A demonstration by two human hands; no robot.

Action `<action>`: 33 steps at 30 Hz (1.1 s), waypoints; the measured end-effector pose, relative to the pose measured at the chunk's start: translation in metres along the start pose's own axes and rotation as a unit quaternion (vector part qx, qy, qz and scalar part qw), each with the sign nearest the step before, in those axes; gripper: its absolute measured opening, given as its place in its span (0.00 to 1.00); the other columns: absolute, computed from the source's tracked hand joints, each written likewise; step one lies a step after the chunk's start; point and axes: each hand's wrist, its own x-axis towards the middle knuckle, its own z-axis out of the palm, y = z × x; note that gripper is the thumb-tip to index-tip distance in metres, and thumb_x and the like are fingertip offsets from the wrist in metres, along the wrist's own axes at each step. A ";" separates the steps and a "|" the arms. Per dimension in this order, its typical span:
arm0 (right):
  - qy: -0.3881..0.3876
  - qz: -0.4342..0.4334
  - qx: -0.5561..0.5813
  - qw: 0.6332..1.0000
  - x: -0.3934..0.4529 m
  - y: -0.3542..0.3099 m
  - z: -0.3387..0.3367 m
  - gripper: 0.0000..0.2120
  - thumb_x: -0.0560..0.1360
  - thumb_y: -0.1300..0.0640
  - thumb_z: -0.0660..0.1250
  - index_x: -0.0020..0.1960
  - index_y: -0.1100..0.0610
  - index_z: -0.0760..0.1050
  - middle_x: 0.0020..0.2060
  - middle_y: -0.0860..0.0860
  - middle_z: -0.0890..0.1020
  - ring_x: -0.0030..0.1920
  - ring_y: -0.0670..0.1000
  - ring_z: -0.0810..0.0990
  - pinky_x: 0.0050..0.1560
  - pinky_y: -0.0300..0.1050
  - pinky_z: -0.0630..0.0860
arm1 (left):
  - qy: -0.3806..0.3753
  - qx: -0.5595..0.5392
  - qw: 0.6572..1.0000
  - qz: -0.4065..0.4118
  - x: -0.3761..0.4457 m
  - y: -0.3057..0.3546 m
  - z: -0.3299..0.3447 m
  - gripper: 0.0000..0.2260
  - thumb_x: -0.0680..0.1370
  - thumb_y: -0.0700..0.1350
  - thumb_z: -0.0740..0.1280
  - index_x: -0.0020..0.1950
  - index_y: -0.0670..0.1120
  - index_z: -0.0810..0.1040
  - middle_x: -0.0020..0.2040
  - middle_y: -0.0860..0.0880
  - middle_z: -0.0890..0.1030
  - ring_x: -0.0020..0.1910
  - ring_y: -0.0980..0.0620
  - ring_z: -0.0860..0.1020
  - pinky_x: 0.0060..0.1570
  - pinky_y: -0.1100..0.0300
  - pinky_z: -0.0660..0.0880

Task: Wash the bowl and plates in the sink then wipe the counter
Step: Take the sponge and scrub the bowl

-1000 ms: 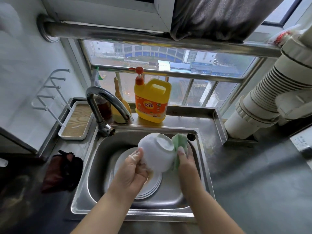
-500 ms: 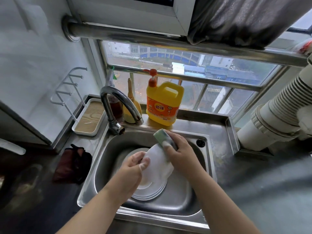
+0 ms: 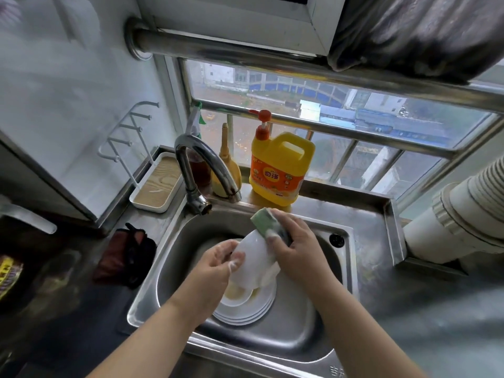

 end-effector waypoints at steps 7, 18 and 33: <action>-0.042 0.155 0.244 0.956 0.018 0.008 -0.001 0.15 0.78 0.50 0.63 0.64 0.47 0.74 0.55 0.49 0.81 0.55 0.50 0.79 0.61 0.53 0.75 | 0.040 -0.138 0.990 0.007 0.004 -0.004 0.001 0.17 0.74 0.44 0.68 0.59 0.36 0.73 0.51 0.40 0.79 0.51 0.45 0.78 0.47 0.57 0.79; 0.033 0.450 0.622 0.640 -0.015 0.017 0.095 0.19 0.81 0.51 0.57 0.63 0.64 0.72 0.58 0.65 0.78 0.53 0.60 0.77 0.60 0.58 0.74 | 0.121 -0.061 0.991 0.020 0.007 -0.017 -0.028 0.06 0.79 0.36 0.60 0.51 0.40 0.76 0.42 0.47 0.83 0.41 0.56 0.81 0.41 0.67 0.77; 0.023 0.355 0.408 0.840 -0.033 0.034 0.067 0.12 0.80 0.55 0.58 0.57 0.55 0.78 0.38 0.53 0.83 0.36 0.50 0.79 0.34 0.43 0.72 | -0.039 0.504 0.838 0.207 0.024 0.003 -0.116 0.06 0.75 0.40 0.64 0.39 0.41 0.78 0.37 0.54 0.73 0.39 0.58 0.73 0.41 0.66 0.69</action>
